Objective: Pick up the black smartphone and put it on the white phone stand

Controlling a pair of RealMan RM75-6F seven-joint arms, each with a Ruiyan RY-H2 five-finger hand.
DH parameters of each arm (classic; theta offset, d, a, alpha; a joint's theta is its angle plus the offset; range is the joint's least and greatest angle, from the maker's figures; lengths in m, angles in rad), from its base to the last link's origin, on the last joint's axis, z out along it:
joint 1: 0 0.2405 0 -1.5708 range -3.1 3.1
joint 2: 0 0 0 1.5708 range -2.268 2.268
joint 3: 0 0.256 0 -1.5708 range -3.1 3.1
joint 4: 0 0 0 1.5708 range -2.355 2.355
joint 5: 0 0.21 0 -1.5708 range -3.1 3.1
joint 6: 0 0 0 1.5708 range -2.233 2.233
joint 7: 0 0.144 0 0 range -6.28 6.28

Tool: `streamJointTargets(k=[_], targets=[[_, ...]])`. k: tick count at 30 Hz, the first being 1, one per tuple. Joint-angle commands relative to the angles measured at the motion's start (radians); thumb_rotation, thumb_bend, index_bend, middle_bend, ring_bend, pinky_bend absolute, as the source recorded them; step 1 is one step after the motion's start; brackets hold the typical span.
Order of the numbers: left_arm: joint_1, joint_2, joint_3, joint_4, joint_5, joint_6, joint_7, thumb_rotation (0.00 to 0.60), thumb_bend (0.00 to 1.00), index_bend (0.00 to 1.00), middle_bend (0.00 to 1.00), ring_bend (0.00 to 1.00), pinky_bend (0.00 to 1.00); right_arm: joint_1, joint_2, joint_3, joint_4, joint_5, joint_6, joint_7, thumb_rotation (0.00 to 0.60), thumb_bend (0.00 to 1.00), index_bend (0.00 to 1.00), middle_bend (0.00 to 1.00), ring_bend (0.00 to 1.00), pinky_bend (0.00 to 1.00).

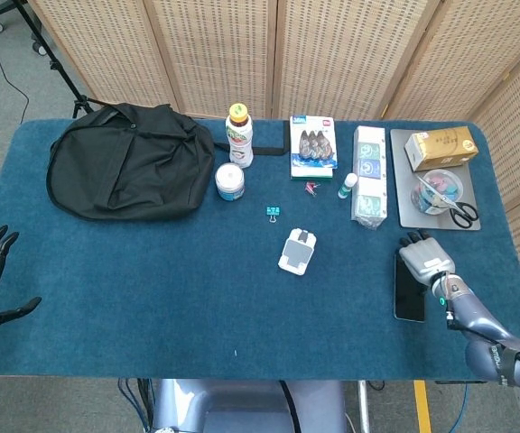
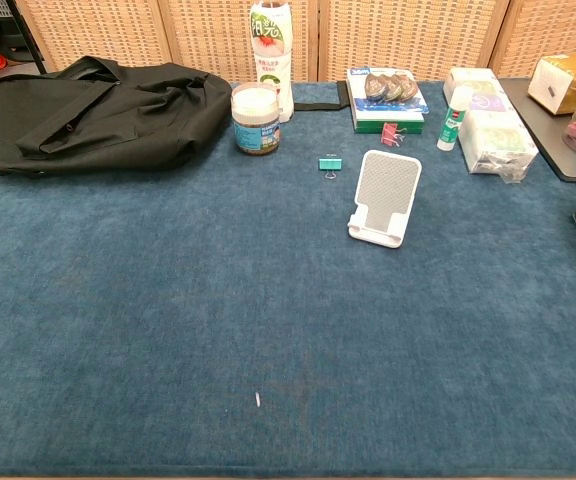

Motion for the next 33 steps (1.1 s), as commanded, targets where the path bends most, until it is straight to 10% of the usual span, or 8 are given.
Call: streamJointTargets(k=[1, 33], targets=[[0.001, 0.000, -0.001, 0.002, -0.002, 0.002, -0.003, 0.600, 0.00, 0.00, 0.00, 0.00, 0.00, 0.006, -0.025, 0.001, 0.004, -0.005, -0.004, 0.002, 0.600, 0.16, 0.32, 0.15, 0.00, 0.00], [0.000, -0.006, 0.004, 0.000, 0.003, 0.000, 0.007, 0.600, 0.00, 0.00, 0.00, 0.00, 0.00, -0.024, -0.049, -0.127, 0.158, 0.159, -0.051, -0.009, 0.600, 0.16, 0.40, 0.28, 0.06, 0.00]])
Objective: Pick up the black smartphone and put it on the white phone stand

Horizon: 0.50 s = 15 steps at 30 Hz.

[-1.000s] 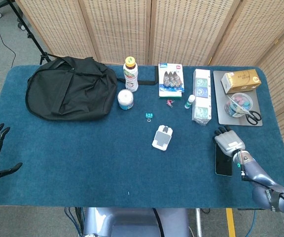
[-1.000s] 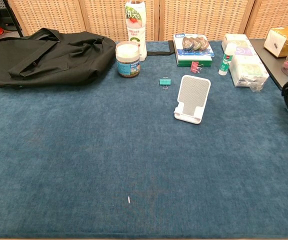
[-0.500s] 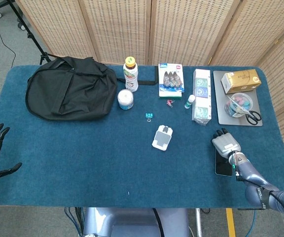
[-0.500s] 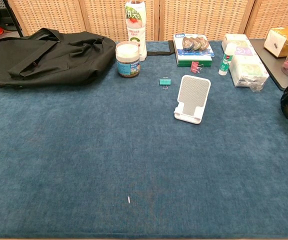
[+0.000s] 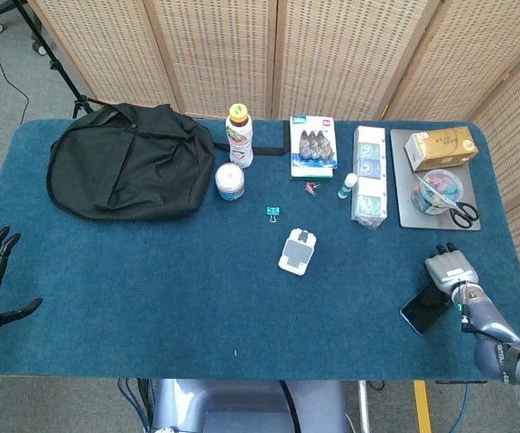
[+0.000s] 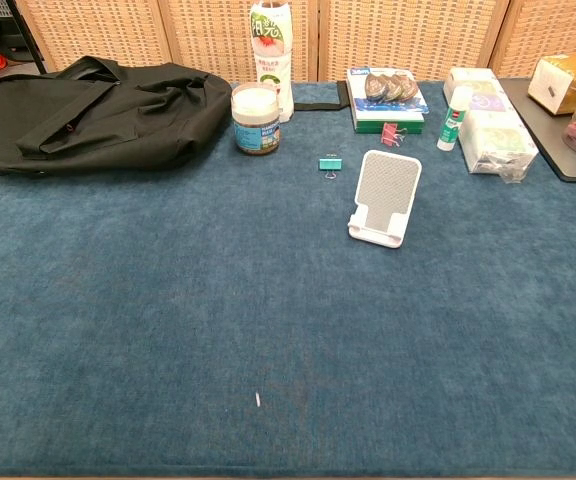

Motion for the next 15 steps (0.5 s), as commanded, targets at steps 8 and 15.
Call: streamJointTargets(k=[8, 15], targets=[[-0.001, -0.004, 0.003, -0.003, 0.004, -0.001, 0.010, 0.600, 0.00, 0.00, 0.00, 0.00, 0.00, -0.072, 0.066, 0.043, -0.027, -0.162, 0.025, 0.158, 0.600, 0.14, 0.39, 0.25, 0.06, 0.00], [0.000, -0.001, 0.000, -0.003, 0.000, 0.000, 0.005, 0.600, 0.00, 0.00, 0.00, 0.00, 0.00, -0.208, 0.116, 0.053, -0.015, -0.631, 0.225, 0.448, 0.600, 0.00, 0.13, 0.00, 0.00, 0.00]])
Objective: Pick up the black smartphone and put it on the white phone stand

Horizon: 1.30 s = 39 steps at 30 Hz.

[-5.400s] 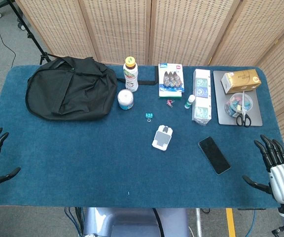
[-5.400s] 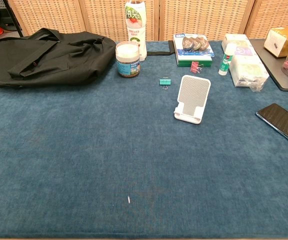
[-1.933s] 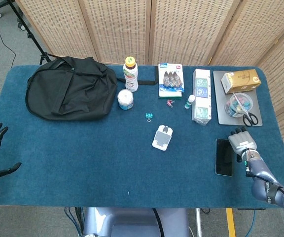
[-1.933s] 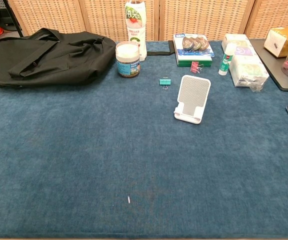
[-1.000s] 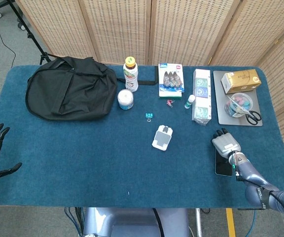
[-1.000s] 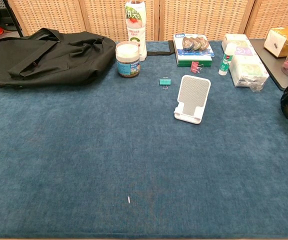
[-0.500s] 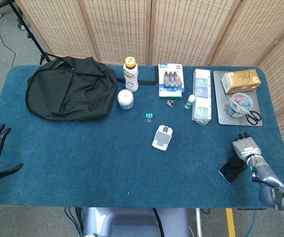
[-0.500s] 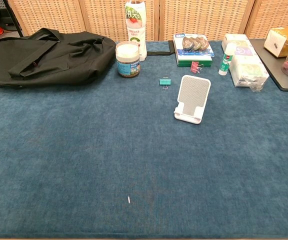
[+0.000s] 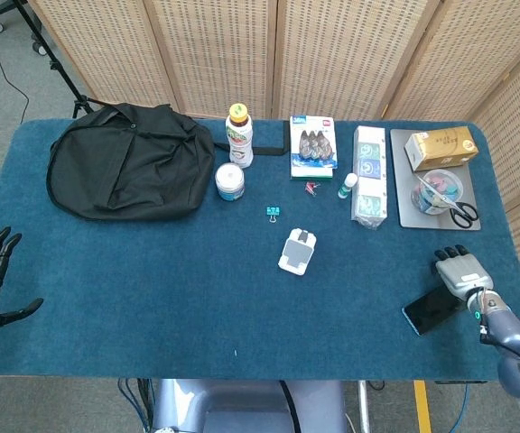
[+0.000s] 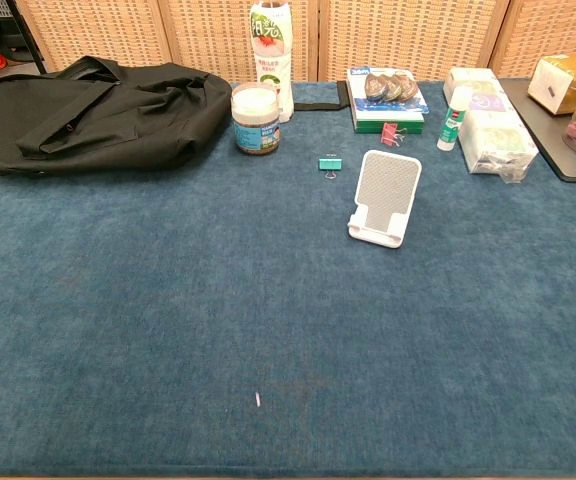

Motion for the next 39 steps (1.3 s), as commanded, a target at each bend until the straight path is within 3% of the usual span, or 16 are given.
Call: streamJointTargets(k=[1, 5, 10, 15, 22, 30, 39], targets=[[-0.001, 0.000, 0.002, 0.001, 0.002, -0.002, 0.001, 0.600, 0.00, 0.00, 0.00, 0.00, 0.00, -0.133, 0.018, -0.008, 0.074, -0.397, 0.238, 0.236, 0.600, 0.00, 0.12, 0.00, 0.00, 0.00], [-0.002, 0.000, 0.004, 0.003, 0.005, -0.005, 0.004, 0.600, 0.00, 0.00, 0.00, 0.00, 0.00, -0.190, -0.046, -0.061, 0.263, -0.587, 0.396, 0.365, 0.600, 0.00, 0.10, 0.00, 0.00, 0.00], [-0.001, 0.000, 0.004, 0.004, 0.005, -0.002, 0.001, 0.600, 0.00, 0.00, 0.00, 0.00, 0.00, -0.230, -0.101, -0.113, 0.436, -0.685, 0.459, 0.562, 0.600, 0.00, 0.10, 0.00, 0.00, 0.00], [0.002, -0.001, 0.006, 0.005, 0.008, 0.004, 0.008, 0.600, 0.00, 0.00, 0.00, 0.00, 0.00, -0.275, -0.137, -0.146, 0.563, -0.745, 0.528, 0.634, 0.600, 0.00, 0.10, 0.00, 0.00, 0.00], [-0.002, -0.004, 0.006, 0.007, 0.004, -0.006, 0.015, 0.600, 0.00, 0.00, 0.00, 0.00, 0.00, -0.312, -0.206, -0.147, 0.682, -0.774, 0.569, 0.673, 0.600, 0.00, 0.10, 0.00, 0.00, 0.00], [-0.003, -0.008, 0.005, 0.008, -0.001, -0.010, 0.021, 0.600, 0.00, 0.00, 0.00, 0.00, 0.00, -0.306, -0.267, -0.139, 0.746, -0.819, 0.645, 0.741, 0.600, 0.00, 0.10, 0.00, 0.00, 0.00], [-0.005, -0.011, 0.006, 0.004, -0.003, -0.016, 0.025, 0.600, 0.00, 0.00, 0.00, 0.00, 0.00, -0.301, -0.312, -0.147, 0.816, -0.838, 0.632, 0.800, 0.600, 0.00, 0.10, 0.00, 0.00, 0.00]])
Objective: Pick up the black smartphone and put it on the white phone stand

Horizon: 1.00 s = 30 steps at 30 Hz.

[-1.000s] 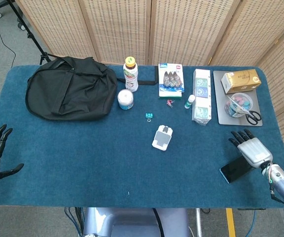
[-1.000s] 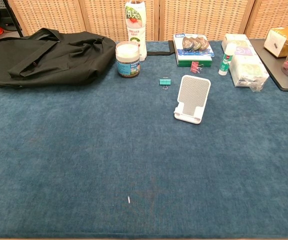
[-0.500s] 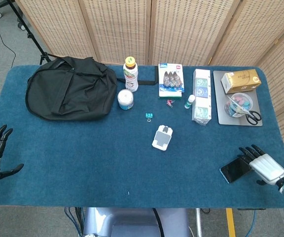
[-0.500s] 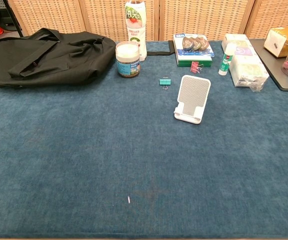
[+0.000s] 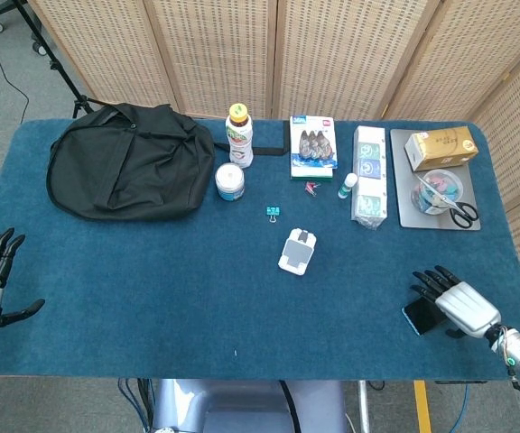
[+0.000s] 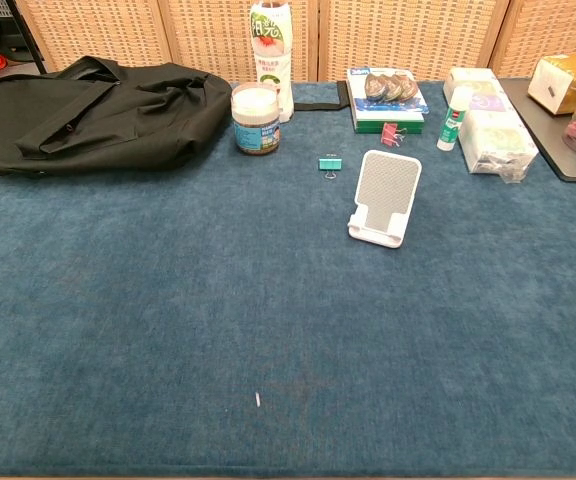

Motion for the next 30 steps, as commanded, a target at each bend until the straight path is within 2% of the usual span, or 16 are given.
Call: streamJointTargets(k=[1, 9, 13, 17, 20, 22, 24, 30], targets=[[-0.001, -0.001, 0.001, -0.001, 0.001, -0.001, 0.002, 0.600, 0.00, 0.00, 0.00, 0.00, 0.00, 0.002, -0.011, -0.001, 0.015, -0.004, -0.005, 0.012, 0.600, 0.00, 0.10, 0.00, 0.00, 0.00], [-0.002, -0.003, 0.000, -0.001, -0.002, -0.004, 0.005, 0.600, 0.00, 0.00, 0.00, 0.00, 0.00, 0.012, -0.036, -0.001, 0.042, -0.007, -0.031, 0.042, 0.600, 0.00, 0.13, 0.02, 0.00, 0.00], [-0.002, -0.004, -0.001, -0.001, -0.004, -0.005, 0.006, 0.600, 0.00, 0.00, 0.00, 0.00, 0.00, 0.014, -0.059, 0.004, 0.063, -0.007, -0.029, 0.047, 0.600, 0.02, 0.21, 0.09, 0.03, 0.00], [-0.004, -0.005, 0.000, 0.001, -0.003, -0.008, 0.007, 0.600, 0.00, 0.00, 0.00, 0.00, 0.00, 0.015, -0.085, 0.008, 0.093, -0.004, -0.037, 0.057, 0.600, 0.12, 0.32, 0.20, 0.13, 0.03], [-0.004, -0.005, 0.001, 0.000, -0.003, -0.008, 0.008, 0.600, 0.00, 0.00, 0.00, 0.00, 0.00, 0.010, -0.100, 0.013, 0.114, -0.001, -0.026, 0.066, 0.600, 0.20, 0.40, 0.31, 0.22, 0.12], [-0.004, -0.006, 0.000, 0.001, -0.003, -0.009, 0.009, 0.600, 0.00, 0.00, 0.00, 0.00, 0.00, 0.005, -0.109, 0.016, 0.130, 0.002, -0.020, 0.073, 0.600, 0.28, 0.46, 0.40, 0.31, 0.23], [-0.004, -0.006, 0.000, 0.001, -0.004, -0.009, 0.008, 0.600, 0.00, 0.00, 0.00, 0.00, 0.00, 0.000, -0.117, 0.018, 0.144, 0.005, -0.013, 0.079, 0.600, 0.31, 0.49, 0.43, 0.34, 0.28], [-0.004, -0.005, 0.000, 0.001, -0.004, -0.007, 0.005, 0.600, 0.00, 0.00, 0.00, 0.00, 0.00, -0.014, -0.131, 0.033, 0.177, 0.011, 0.042, 0.083, 0.600, 0.36, 0.54, 0.48, 0.40, 0.33]])
